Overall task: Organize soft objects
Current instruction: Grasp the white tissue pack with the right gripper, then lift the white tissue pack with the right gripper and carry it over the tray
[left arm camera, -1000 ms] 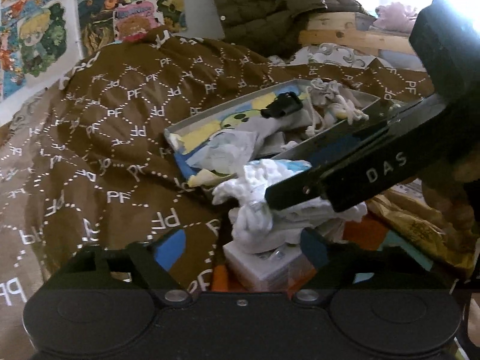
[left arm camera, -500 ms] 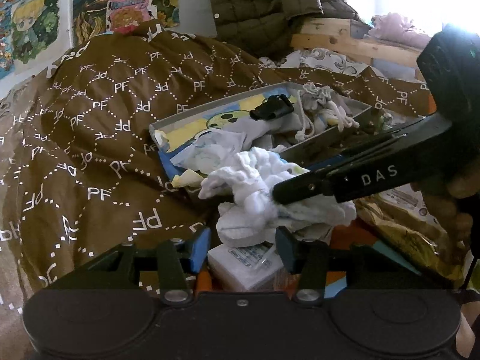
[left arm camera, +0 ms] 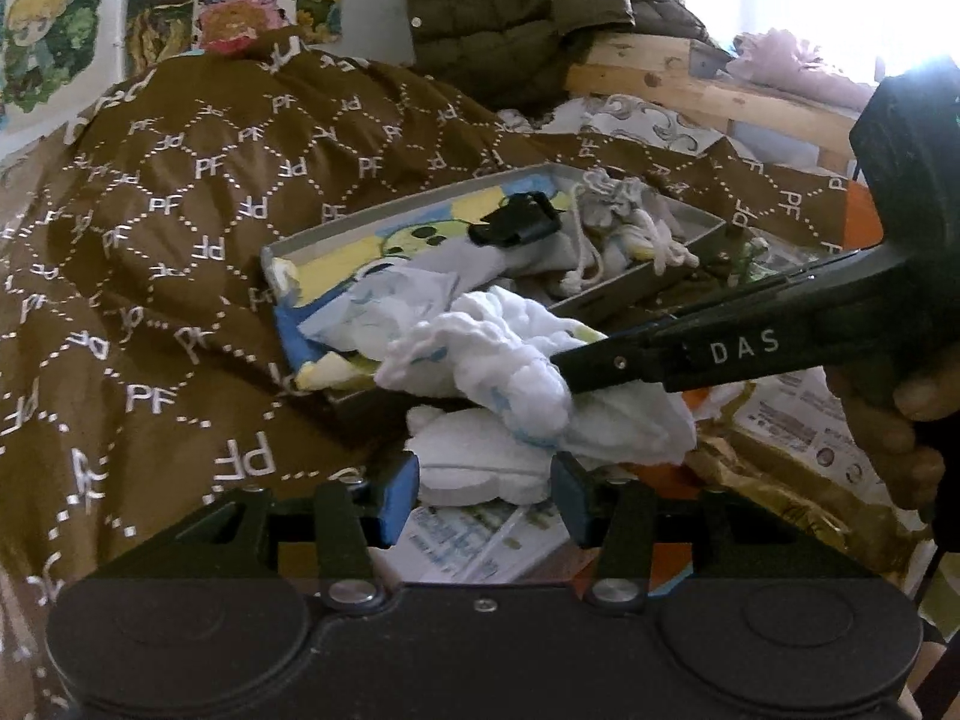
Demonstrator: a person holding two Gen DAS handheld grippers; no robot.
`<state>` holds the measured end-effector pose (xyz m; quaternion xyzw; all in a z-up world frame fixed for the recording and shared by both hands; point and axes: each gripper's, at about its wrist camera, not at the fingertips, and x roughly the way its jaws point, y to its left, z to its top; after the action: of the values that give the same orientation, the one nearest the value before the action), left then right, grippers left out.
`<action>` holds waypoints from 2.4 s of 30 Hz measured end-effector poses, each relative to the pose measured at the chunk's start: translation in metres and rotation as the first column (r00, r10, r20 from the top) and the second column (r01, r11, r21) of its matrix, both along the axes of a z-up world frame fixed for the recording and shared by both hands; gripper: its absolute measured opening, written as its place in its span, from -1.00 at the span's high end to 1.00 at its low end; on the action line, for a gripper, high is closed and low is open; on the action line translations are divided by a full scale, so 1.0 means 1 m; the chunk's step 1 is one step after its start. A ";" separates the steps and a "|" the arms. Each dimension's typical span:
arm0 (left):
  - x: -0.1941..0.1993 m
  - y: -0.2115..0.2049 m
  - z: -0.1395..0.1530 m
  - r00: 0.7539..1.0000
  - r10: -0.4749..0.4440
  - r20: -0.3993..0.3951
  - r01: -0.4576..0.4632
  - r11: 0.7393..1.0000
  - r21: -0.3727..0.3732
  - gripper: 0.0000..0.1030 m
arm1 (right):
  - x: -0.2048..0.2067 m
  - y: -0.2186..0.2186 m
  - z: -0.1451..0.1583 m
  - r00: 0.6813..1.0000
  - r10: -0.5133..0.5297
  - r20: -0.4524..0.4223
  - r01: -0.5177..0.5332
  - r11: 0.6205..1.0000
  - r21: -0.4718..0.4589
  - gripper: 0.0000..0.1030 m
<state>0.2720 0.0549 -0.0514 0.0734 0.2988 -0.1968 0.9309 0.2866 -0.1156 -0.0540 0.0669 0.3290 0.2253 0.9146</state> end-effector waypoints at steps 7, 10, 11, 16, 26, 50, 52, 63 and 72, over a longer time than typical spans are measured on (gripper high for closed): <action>0.014 -0.003 -0.006 0.998 0.019 -0.058 -0.021 1.000 -0.024 -0.44 | 0.001 -0.006 -0.002 1.000 -0.026 -0.016 0.026 1.000 0.014 0.81; 0.019 -0.002 -0.008 0.997 0.031 -0.071 -0.032 0.999 -0.021 -0.46 | 0.000 -0.005 -0.003 0.999 -0.032 -0.020 0.032 0.999 0.019 0.81; 0.022 -0.001 -0.008 0.997 0.031 -0.076 -0.033 0.999 -0.023 -0.47 | 0.000 -0.006 -0.004 0.999 -0.034 -0.022 0.034 0.999 0.021 0.81; 0.025 -0.005 -0.009 0.998 -0.011 -0.069 0.010 1.000 -0.011 -0.45 | 0.001 -0.009 -0.007 0.999 -0.040 -0.035 0.041 0.999 0.027 0.81; 0.021 -0.016 -0.006 0.998 -0.054 -0.018 0.054 0.998 0.033 -0.29 | 0.001 -0.011 -0.011 0.996 -0.062 -0.058 0.063 0.998 0.017 0.81; 0.029 -0.060 0.019 0.982 -0.148 0.114 0.130 0.980 0.151 -0.27 | 0.004 -0.034 0.013 0.990 -0.137 0.016 0.137 0.990 -0.014 0.86; 0.031 -0.064 0.020 0.981 -0.152 0.118 0.133 0.979 0.155 -0.26 | 0.004 -0.038 0.014 0.989 -0.146 0.019 0.146 0.989 -0.016 0.86; 0.039 -0.082 0.025 0.978 -0.163 0.134 0.140 0.976 0.165 -0.26 | 0.008 -0.058 0.024 0.982 -0.183 0.043 0.183 0.983 -0.013 0.86; 0.041 -0.101 0.024 0.973 -0.192 0.131 0.165 0.967 0.192 -0.25 | 0.004 -0.076 0.038 0.972 -0.218 0.090 0.221 0.975 -0.015 0.86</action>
<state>0.3134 -0.0458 -0.0274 0.1981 0.2372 -0.2462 0.9186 0.2903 -0.1911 -0.0165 0.0813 0.2817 0.1214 0.9483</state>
